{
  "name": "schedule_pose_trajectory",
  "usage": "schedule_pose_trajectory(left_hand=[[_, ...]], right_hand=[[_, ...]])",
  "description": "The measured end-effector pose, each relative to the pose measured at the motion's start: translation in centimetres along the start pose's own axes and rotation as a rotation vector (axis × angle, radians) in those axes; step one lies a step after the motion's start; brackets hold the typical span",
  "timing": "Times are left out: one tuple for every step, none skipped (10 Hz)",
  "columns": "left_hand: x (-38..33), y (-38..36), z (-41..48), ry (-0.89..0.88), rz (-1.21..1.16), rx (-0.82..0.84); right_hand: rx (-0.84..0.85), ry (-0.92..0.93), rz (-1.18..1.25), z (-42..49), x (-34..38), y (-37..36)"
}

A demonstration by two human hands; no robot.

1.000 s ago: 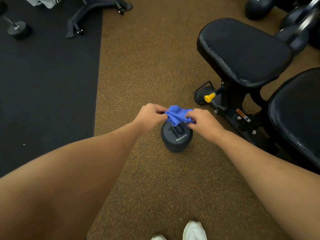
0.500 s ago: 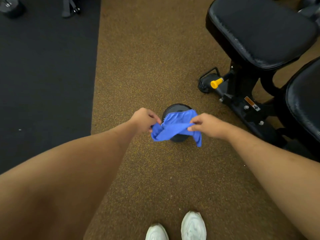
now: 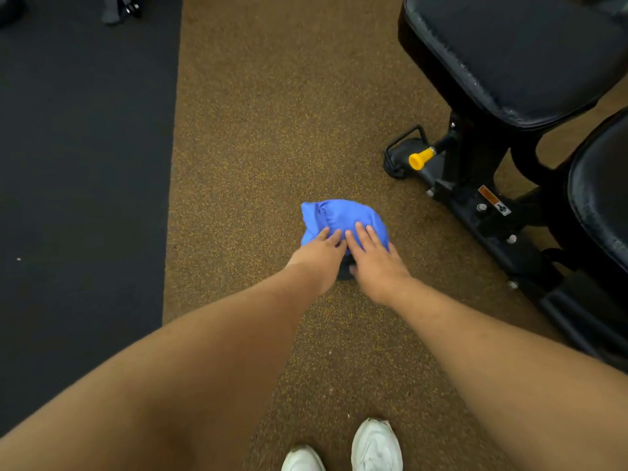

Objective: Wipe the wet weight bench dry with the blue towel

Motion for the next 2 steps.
schedule_pose_trajectory(left_hand=[[-0.2,0.3,0.7,0.025,0.068,0.092],[-0.3,3.0,1.0,0.033,0.047,0.065]], right_hand=[[0.072,0.004,0.005,-0.1,-0.8,-0.7],[-0.043,-0.027,0.078,-0.3,-1.6,2.2]])
Point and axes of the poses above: each hand's wrist, its own z-axis towards the middle knuckle, its own y-axis out of the back of the hand, x = y × z, the point moved 8 cm from there along z, towards the middle knuckle, and after that the axes turned 8 degrees about -x, right-handed, at the moved point
